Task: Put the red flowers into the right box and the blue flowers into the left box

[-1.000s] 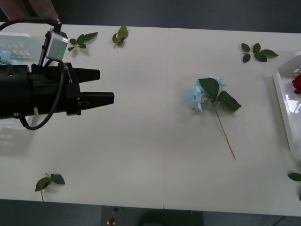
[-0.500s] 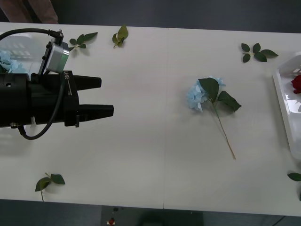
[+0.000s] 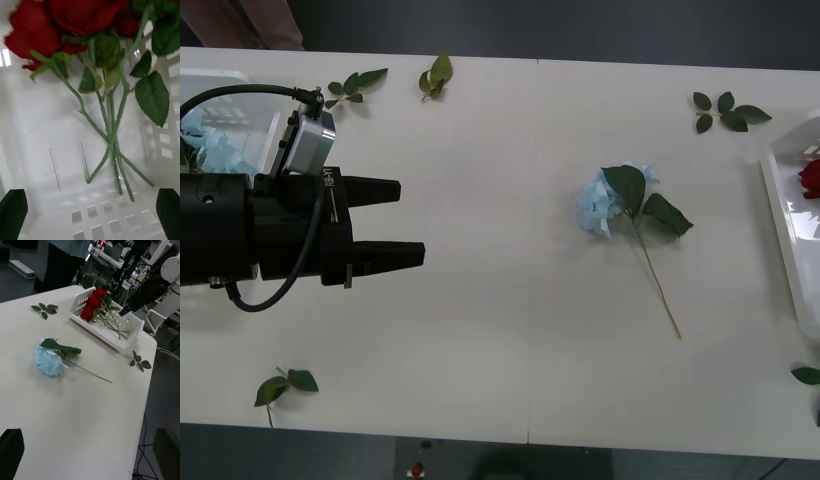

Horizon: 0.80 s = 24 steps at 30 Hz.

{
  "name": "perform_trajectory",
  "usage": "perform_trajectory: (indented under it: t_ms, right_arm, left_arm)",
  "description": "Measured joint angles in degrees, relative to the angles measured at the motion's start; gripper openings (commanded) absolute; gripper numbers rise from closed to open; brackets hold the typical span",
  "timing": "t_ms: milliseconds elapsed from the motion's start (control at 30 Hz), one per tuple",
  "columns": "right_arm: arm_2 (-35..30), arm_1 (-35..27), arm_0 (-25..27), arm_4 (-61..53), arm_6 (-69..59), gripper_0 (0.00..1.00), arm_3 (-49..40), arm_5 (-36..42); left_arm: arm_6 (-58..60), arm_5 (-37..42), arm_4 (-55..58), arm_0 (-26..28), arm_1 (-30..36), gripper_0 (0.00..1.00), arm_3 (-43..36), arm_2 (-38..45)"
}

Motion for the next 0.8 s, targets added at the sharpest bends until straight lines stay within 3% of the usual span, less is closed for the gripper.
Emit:
perform_trajectory:
  t_ms: [167,367,667,800]
  right_arm:
    - [-0.19,0.00,-0.66,-0.85,0.00,1.00,-7.74,6.06]
    - [3.21,0.00,-5.30,-3.97,0.00,1.00,-11.12,13.37]
    - [12.67,0.30,-11.51,-10.46,0.00,1.00,-11.55,14.75]
    - [13.45,3.49,-12.15,-10.63,-0.01,1.00,-11.55,14.75]
  left_arm:
    - [0.00,0.00,0.00,0.00,0.00,1.00,0.00,0.00]
    - [0.00,0.00,0.00,0.00,0.00,1.00,0.00,0.00]
    - [0.00,-0.01,0.00,0.00,0.00,1.00,0.00,0.00]
    - [0.00,-0.01,0.00,0.00,0.00,1.00,0.00,0.00]
